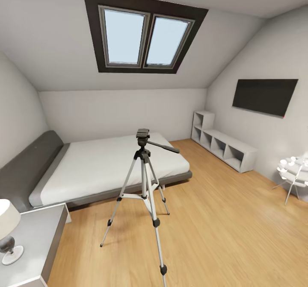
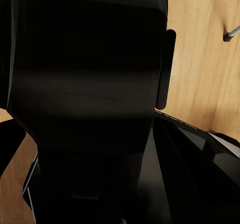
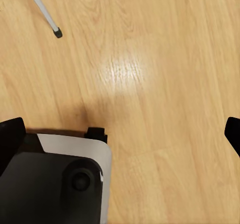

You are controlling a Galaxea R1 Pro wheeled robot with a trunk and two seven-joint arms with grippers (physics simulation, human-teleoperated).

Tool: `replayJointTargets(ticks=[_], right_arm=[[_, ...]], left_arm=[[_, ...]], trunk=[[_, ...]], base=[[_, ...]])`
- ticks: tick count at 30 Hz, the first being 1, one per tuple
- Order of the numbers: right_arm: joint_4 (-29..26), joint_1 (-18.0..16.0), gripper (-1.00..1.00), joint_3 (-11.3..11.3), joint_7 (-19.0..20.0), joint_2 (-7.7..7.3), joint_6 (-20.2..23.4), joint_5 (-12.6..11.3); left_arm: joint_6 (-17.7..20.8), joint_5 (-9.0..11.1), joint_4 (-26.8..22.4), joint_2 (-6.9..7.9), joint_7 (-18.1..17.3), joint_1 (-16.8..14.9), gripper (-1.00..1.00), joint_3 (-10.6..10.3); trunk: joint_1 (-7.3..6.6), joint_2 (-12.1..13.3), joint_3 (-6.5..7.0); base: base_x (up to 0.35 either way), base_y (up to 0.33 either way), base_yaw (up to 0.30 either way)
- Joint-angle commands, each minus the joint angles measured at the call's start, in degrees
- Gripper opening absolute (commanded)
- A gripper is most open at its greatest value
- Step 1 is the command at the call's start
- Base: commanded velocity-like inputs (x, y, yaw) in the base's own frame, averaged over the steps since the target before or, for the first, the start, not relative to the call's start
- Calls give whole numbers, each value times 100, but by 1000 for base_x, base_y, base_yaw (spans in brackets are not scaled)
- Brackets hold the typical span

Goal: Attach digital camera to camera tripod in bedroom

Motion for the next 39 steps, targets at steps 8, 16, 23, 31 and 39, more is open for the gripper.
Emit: replayJointTargets(ticks=[8, 16, 23, 31, 39], right_arm=[[19, -6, 100, -24, 1, -21, -56, 52], [19, -6, 100, -24, 1, -16, -61, 64], [19, -6, 100, -24, 1, -11, -59, 64], [19, -6, 100, -24, 1, -12, -62, 64], [19, -6, 100, -24, 3, -13, -40, 73]], left_arm=[[-17, 45, 7, 0, -16, -2, -100, -49], [-23, 34, 1, -2, 18, -2, -100, -57], [-22, 35, 9, 0, 31, -2, -100, -69], [-19, 20, 67, 22, 36, -2, -100, -84], [-17, 3, 72, 27, 36, -2, -100, -84]], trunk=[[2, -4, -55], [2, -4, -127], [2, -4, -191], [2, -4, -264], [2, -4, -337]], base=[[0, 0, 0], [0, 0, 0], [0, 0, 0], [0, 0, 0], [0, 0, 0]])
